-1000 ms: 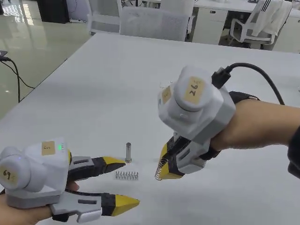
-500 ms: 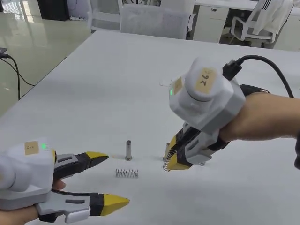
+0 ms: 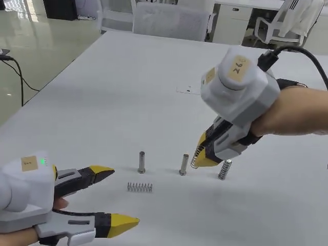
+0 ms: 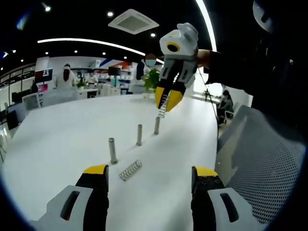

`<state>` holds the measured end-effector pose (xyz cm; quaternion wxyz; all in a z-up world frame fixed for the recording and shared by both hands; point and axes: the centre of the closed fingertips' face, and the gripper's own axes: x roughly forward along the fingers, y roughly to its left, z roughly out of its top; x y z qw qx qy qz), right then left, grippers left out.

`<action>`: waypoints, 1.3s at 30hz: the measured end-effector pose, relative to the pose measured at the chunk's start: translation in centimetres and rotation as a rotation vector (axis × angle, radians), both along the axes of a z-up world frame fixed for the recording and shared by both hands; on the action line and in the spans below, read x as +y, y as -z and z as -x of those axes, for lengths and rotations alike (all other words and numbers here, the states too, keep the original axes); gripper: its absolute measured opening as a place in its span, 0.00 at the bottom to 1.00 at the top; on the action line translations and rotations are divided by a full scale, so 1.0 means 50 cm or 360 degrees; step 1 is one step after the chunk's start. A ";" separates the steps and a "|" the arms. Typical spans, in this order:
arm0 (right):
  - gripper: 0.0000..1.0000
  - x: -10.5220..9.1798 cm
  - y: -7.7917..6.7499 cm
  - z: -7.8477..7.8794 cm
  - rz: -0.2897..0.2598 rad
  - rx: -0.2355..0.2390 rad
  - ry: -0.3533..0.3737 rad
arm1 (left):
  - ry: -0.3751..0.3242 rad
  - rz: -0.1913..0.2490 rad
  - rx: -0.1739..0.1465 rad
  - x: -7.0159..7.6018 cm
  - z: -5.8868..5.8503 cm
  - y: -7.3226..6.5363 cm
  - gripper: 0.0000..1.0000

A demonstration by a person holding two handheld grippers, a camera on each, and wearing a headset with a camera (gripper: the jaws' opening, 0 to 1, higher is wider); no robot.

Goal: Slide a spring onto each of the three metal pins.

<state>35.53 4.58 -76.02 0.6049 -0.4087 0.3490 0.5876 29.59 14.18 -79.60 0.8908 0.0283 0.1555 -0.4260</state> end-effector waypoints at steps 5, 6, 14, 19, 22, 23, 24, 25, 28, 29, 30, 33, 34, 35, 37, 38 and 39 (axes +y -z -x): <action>0.08 0.003 0.002 -0.028 0.0012 -0.0018 0.0020 | -0.0002 0.0000 0.0004 0.002 0.001 0.002 0.66; 0.08 0.005 0.004 -0.032 0.0011 -0.0017 0.0018 | -0.0003 -0.0001 0.0003 0.002 0.001 0.003 0.66; 0.08 0.014 0.019 -0.060 0.0038 -0.0048 0.0027 | -0.0011 -0.0004 0.0004 0.008 0.002 0.003 0.65; 0.08 0.024 0.026 -0.072 0.0025 -0.0058 0.0032 | -0.0012 -0.0007 0.0006 0.009 0.002 0.004 0.65; 0.08 0.028 0.031 -0.079 0.0028 -0.0066 0.0032 | -0.0012 -0.0007 0.0007 0.009 0.003 0.004 0.65; 0.08 0.029 0.034 -0.080 0.0030 -0.0066 0.0030 | -0.0011 -0.0009 0.0009 0.009 0.003 0.005 0.65; 0.08 0.030 0.036 -0.081 0.0032 -0.0063 0.0028 | -0.0011 -0.0009 0.0010 0.009 0.003 0.005 0.65; 0.08 0.033 0.041 -0.083 0.0035 -0.0056 0.0028 | -0.0011 -0.0008 0.0011 0.010 0.003 0.005 0.64; 0.08 0.034 0.050 -0.081 0.0054 -0.0044 0.0026 | -0.0013 -0.0008 0.0013 0.011 0.003 0.007 0.64; 0.08 0.032 0.053 -0.081 0.0065 -0.0047 0.0026 | -0.0014 -0.0007 0.0014 0.011 0.003 0.007 0.64; 0.08 0.030 0.057 -0.081 0.0080 -0.0051 0.0025 | -0.0016 -0.0005 0.0014 0.012 0.003 0.006 0.64; 0.08 0.030 0.058 -0.078 0.0076 -0.0032 0.0032 | -0.0018 -0.0004 0.0015 0.013 0.002 0.007 0.64; 0.08 0.030 0.059 -0.078 0.0075 -0.0034 0.0033 | -0.0018 -0.0005 0.0016 0.014 0.002 0.008 0.64; 0.08 0.030 0.059 -0.078 0.0080 -0.0037 0.0032 | -0.0018 -0.0006 0.0017 0.014 0.002 0.008 0.64; 0.08 0.030 0.063 -0.080 0.0083 -0.0035 0.0030 | -0.0016 -0.0007 0.0018 0.014 0.002 0.008 0.63; 0.08 0.031 0.064 -0.080 0.0077 -0.0028 0.0031 | -0.0015 -0.0008 0.0018 0.014 0.002 0.008 0.63; 0.08 0.032 0.064 -0.079 0.0071 -0.0020 0.0036 | -0.0015 -0.0007 0.0018 0.014 0.001 0.008 0.63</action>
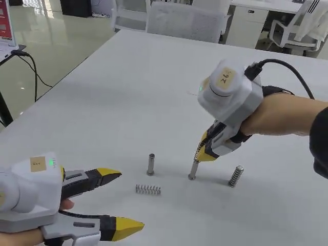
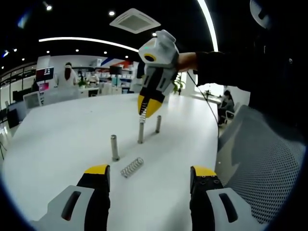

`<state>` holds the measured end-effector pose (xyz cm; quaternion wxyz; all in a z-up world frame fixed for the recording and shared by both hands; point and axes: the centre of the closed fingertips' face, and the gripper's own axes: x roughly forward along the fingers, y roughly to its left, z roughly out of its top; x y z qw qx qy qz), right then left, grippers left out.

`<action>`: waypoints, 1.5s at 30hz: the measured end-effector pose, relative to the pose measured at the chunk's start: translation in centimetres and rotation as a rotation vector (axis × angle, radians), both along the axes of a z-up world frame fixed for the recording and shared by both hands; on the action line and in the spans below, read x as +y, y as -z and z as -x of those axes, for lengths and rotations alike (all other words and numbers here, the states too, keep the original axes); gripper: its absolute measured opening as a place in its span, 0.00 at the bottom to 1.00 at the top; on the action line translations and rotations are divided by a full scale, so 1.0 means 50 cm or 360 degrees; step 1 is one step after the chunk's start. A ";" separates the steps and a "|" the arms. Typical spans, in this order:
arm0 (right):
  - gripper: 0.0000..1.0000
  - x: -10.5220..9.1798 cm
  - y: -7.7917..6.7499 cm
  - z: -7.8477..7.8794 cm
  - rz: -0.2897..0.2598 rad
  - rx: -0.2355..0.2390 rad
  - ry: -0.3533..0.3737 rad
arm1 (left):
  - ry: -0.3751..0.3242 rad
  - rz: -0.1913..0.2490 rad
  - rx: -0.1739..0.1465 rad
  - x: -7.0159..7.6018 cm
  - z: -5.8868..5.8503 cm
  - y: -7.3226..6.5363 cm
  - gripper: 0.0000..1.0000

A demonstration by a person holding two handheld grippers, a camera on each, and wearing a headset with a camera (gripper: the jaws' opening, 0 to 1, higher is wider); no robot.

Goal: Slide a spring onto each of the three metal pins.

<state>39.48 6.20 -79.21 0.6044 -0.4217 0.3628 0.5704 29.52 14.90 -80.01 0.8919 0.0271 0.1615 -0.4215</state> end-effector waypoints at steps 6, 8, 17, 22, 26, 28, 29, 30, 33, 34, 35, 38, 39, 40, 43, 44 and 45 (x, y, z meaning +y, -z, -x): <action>0.08 0.002 0.009 0.000 0.0013 0.0012 0.0005 | -0.0001 0.0002 0.0001 0.003 -0.002 0.001 0.62; 0.08 0.001 0.015 -0.002 0.0022 0.0018 0.0009 | -0.0002 0.0000 0.0003 0.003 -0.003 0.002 0.62; 0.08 0.001 0.049 -0.005 0.0049 0.0062 0.0026 | 0.0002 0.0001 0.0005 0.002 -0.007 0.004 0.62; 0.08 0.001 0.066 -0.005 0.0055 0.0085 0.0042 | 0.0005 -0.0002 0.0007 0.002 -0.008 0.006 0.61; 0.08 -0.002 0.082 -0.007 0.0065 0.0098 0.0057 | 0.0006 -0.0003 0.0008 0.002 -0.009 0.007 0.61; 0.08 -0.003 0.090 -0.009 0.0067 0.0105 0.0068 | 0.0007 -0.0006 0.0010 0.002 -0.010 0.007 0.61; 0.08 -0.004 0.093 -0.009 0.0071 0.0108 0.0070 | 0.0007 -0.0006 0.0010 0.001 -0.010 0.007 0.61; 0.08 -0.005 0.097 -0.010 0.0076 0.0106 0.0070 | 0.0008 -0.0006 0.0011 0.000 -0.010 0.007 0.61; 0.08 -0.006 0.104 -0.012 0.0083 0.0110 0.0078 | 0.0010 -0.0007 0.0011 -0.001 -0.010 0.007 0.61; 0.08 -0.007 0.106 -0.012 0.0086 0.0111 0.0079 | 0.0010 -0.0008 0.0012 -0.001 -0.010 0.007 0.61; 0.08 -0.007 0.109 -0.013 0.0089 0.0112 0.0081 | 0.0010 -0.0008 0.0012 -0.001 -0.011 0.008 0.61; 0.08 -0.009 0.117 -0.013 0.0105 0.0113 0.0083 | 0.0008 -0.0008 0.0010 -0.001 -0.011 0.007 0.61; 0.08 -0.009 0.117 -0.013 0.0102 0.0112 0.0084 | 0.0006 -0.0006 0.0010 -0.001 -0.011 0.006 0.61; 0.08 -0.008 0.116 -0.013 0.0096 0.0114 0.0091 | 0.0005 -0.0006 0.0010 -0.001 -0.011 0.006 0.61; 0.09 -0.010 0.115 -0.013 0.0101 0.0113 0.0093 | 0.0003 -0.0005 0.0012 0.000 -0.011 0.007 0.61; 0.09 -0.009 0.115 -0.013 0.0099 0.0114 0.0092 | 0.0004 -0.0007 0.0012 0.000 -0.011 0.007 0.61; 0.09 -0.009 0.115 -0.014 0.0095 0.0114 0.0096 | 0.0006 -0.0007 0.0012 0.000 -0.010 0.007 0.61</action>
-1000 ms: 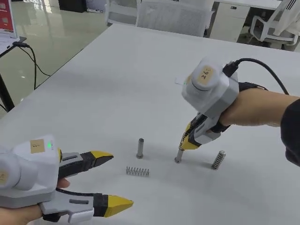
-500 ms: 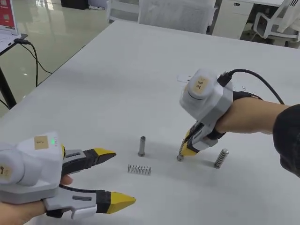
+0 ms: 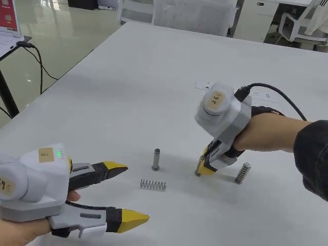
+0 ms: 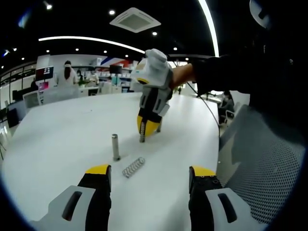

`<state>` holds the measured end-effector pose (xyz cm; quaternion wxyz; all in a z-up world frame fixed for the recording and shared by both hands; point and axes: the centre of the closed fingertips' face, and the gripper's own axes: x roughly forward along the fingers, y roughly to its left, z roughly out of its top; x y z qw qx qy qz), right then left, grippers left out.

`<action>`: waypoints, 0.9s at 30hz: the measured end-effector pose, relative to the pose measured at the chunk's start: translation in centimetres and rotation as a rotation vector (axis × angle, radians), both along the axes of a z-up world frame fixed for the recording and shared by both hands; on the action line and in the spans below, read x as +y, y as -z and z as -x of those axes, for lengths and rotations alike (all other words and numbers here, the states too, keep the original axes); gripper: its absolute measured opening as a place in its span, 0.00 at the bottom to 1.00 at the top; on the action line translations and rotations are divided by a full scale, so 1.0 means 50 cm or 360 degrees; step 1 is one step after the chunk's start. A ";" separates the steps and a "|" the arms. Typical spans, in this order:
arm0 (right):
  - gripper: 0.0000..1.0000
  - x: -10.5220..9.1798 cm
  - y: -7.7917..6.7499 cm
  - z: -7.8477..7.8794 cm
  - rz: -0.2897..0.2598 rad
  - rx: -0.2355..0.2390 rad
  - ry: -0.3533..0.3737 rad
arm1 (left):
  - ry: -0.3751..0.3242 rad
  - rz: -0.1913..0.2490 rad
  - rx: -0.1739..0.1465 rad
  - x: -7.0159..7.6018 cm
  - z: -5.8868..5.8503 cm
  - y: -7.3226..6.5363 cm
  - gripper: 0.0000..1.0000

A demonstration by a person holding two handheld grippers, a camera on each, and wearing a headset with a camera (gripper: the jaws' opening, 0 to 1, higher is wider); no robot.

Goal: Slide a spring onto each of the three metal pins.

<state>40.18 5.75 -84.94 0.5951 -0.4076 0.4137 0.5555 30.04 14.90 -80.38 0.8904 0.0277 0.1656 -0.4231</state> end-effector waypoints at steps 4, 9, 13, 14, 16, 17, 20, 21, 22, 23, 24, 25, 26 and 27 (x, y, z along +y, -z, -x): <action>0.09 -0.001 -0.001 -0.001 0.0000 -0.0017 -0.0012 | 0.0001 0.0001 -0.0004 -0.001 -0.001 -0.002 0.61; 0.15 -0.005 -0.005 -0.002 -0.0007 -0.0036 -0.0012 | 0.0005 -0.0002 -0.0004 -0.002 0.000 -0.003 0.61; 0.18 -0.007 -0.013 -0.003 -0.0022 -0.0054 -0.0007 | 0.0006 -0.0004 -0.0002 -0.002 0.001 -0.002 0.61; 0.19 -0.006 -0.017 -0.003 -0.0031 -0.0056 -0.0004 | 0.0006 -0.0005 -0.0003 -0.001 0.001 -0.002 0.61; 0.19 -0.004 -0.023 -0.003 -0.0042 -0.0072 -0.0007 | 0.0007 -0.0005 -0.0002 -0.001 0.001 -0.002 0.61; 0.19 -0.003 -0.026 -0.002 -0.0045 -0.0078 -0.0009 | 0.0008 -0.0006 -0.0002 -0.002 0.001 -0.002 0.61; 0.19 0.003 -0.037 0.001 -0.0062 -0.0091 -0.0017 | 0.0012 -0.0009 -0.0003 -0.002 0.002 -0.002 0.60; 0.20 0.005 -0.039 0.001 -0.0066 -0.0097 -0.0021 | 0.0013 -0.0009 -0.0003 -0.002 0.002 -0.002 0.60; 0.20 0.008 -0.043 0.000 -0.0070 -0.0109 -0.0026 | 0.0015 -0.0010 -0.0005 -0.002 0.003 -0.003 0.60; 0.20 0.009 -0.045 0.001 -0.0075 -0.0112 -0.0028 | 0.0016 -0.0011 -0.0005 -0.002 0.003 -0.003 0.60; 0.20 0.014 -0.050 0.003 -0.0089 -0.0116 -0.0031 | 0.0017 -0.0011 -0.0005 -0.003 0.004 -0.003 0.60; 0.21 0.016 -0.054 0.005 -0.0094 -0.0118 -0.0032 | 0.0017 -0.0012 -0.0007 -0.003 0.004 -0.004 0.60; 0.21 0.019 -0.057 0.007 -0.0099 -0.0121 -0.0032 | 0.0017 -0.0012 -0.0008 -0.002 0.005 -0.004 0.60; 0.21 0.024 -0.061 0.010 -0.0105 -0.0130 -0.0041 | 0.0017 -0.0012 -0.0009 -0.002 0.005 -0.005 0.60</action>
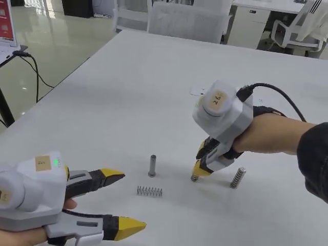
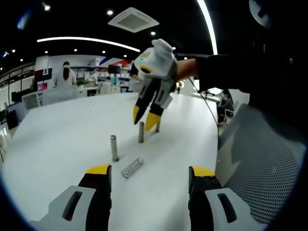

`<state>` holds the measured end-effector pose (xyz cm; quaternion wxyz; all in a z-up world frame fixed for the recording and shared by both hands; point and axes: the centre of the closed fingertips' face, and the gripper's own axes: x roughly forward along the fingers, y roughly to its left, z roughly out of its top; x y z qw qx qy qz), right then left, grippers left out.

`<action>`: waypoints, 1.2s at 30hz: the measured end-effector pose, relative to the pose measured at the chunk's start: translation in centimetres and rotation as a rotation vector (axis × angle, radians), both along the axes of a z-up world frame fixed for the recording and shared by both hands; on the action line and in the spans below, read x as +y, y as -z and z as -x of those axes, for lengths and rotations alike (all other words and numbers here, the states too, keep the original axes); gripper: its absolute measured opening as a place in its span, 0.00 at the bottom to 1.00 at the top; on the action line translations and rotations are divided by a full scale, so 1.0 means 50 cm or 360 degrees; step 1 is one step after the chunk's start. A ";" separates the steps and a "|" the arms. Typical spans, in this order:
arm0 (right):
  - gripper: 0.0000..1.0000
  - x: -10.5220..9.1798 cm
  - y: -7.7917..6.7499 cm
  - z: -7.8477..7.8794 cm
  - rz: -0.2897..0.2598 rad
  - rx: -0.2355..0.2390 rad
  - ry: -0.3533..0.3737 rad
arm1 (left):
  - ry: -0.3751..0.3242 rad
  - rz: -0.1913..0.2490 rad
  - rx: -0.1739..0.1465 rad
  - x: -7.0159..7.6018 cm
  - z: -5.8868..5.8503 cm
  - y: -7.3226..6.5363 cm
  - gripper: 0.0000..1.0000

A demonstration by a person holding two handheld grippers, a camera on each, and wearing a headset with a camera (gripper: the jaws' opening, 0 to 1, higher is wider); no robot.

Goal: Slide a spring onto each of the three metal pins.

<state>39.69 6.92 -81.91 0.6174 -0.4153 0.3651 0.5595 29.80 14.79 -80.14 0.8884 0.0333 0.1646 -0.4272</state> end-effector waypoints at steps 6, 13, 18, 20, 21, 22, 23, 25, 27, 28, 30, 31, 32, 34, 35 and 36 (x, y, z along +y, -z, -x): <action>0.21 0.022 -0.011 0.015 -0.0033 -0.0003 -0.0030 | 0.0003 -0.0001 -0.0007 0.000 0.002 -0.003 0.60; 0.20 0.052 -0.013 0.043 -0.0053 0.0006 -0.0096 | 0.0000 -0.0001 -0.0012 0.001 0.002 -0.004 0.60; 0.20 0.070 -0.004 0.064 -0.0051 0.0024 -0.0145 | -0.0001 0.0000 -0.0011 0.002 0.002 -0.001 0.59; 0.20 0.078 0.002 0.073 -0.0045 0.0033 -0.0168 | -0.0001 0.0001 -0.0008 0.002 0.002 0.000 0.59; 0.20 0.081 0.006 0.077 -0.0041 0.0037 -0.0177 | -0.0002 0.0001 -0.0008 0.002 0.002 0.000 0.59; 0.20 0.084 0.010 0.083 -0.0034 0.0044 -0.0192 | -0.0003 0.0001 -0.0007 0.003 0.002 0.001 0.59; 0.20 0.086 0.013 0.086 -0.0029 0.0048 -0.0200 | -0.0003 0.0001 -0.0006 0.003 0.002 0.002 0.59; 0.19 0.092 0.020 0.093 -0.0021 0.0058 -0.0217 | -0.0004 0.0003 -0.0006 0.003 0.002 0.002 0.59; 0.19 0.097 0.027 0.100 -0.0015 0.0073 -0.0230 | -0.0005 0.0003 -0.0006 0.004 0.001 0.002 0.59; 0.18 0.103 0.031 0.105 -0.0017 0.0087 -0.0234 | -0.0006 0.0004 -0.0006 0.004 0.001 0.002 0.59; 0.18 0.109 0.036 0.112 -0.0024 0.0101 -0.0242 | -0.0006 0.0005 -0.0004 0.005 0.000 0.003 0.58; 0.17 0.113 0.040 0.115 -0.0021 0.0101 -0.0249 | -0.0006 0.0003 -0.0003 0.005 0.001 0.004 0.58; 0.17 0.115 0.044 0.117 -0.0016 0.0099 -0.0255 | -0.0006 0.0004 -0.0003 0.006 0.001 0.004 0.58; 0.16 0.119 0.050 0.118 -0.0010 0.0106 -0.0258 | -0.0005 0.0002 0.0000 0.006 0.001 0.005 0.58; 0.16 0.120 0.053 0.118 -0.0011 0.0110 -0.0256 | -0.0005 0.0001 0.0000 0.006 0.001 0.004 0.58; 0.15 0.122 0.057 0.117 -0.0009 0.0111 -0.0250 | -0.0005 0.0002 0.0000 0.006 0.001 0.004 0.58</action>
